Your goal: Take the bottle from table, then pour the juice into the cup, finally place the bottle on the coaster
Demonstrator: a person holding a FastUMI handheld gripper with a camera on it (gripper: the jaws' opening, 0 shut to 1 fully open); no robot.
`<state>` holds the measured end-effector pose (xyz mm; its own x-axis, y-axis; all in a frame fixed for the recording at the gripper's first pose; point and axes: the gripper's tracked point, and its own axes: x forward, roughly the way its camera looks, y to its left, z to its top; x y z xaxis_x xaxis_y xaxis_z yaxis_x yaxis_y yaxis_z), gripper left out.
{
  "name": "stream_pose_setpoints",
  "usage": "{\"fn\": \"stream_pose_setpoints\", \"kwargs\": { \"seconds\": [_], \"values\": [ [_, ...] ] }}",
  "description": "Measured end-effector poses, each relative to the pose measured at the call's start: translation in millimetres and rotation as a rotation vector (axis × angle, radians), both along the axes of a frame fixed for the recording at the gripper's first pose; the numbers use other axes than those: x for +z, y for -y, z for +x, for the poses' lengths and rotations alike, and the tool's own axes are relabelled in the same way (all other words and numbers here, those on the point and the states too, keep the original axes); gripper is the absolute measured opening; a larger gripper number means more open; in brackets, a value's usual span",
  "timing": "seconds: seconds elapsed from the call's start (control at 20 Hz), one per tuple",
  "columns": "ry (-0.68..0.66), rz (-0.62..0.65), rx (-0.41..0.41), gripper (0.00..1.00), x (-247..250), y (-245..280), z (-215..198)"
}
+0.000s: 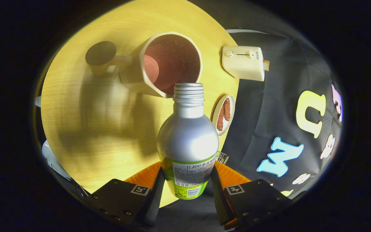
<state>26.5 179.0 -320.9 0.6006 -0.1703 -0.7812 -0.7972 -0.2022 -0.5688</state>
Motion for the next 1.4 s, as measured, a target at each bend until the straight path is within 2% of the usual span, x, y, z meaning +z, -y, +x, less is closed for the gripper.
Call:
{"fn": "stream_pose_setpoints", "kwargs": {
  "seconds": [0.85, 1.4],
  "values": [
    [0.01, -0.102, 0.105, 0.7, 10.4, -2.6, 7.9],
    [0.004, -0.144, 0.124, 0.7, 17.4, -3.5, 11.2]
  ]
}}
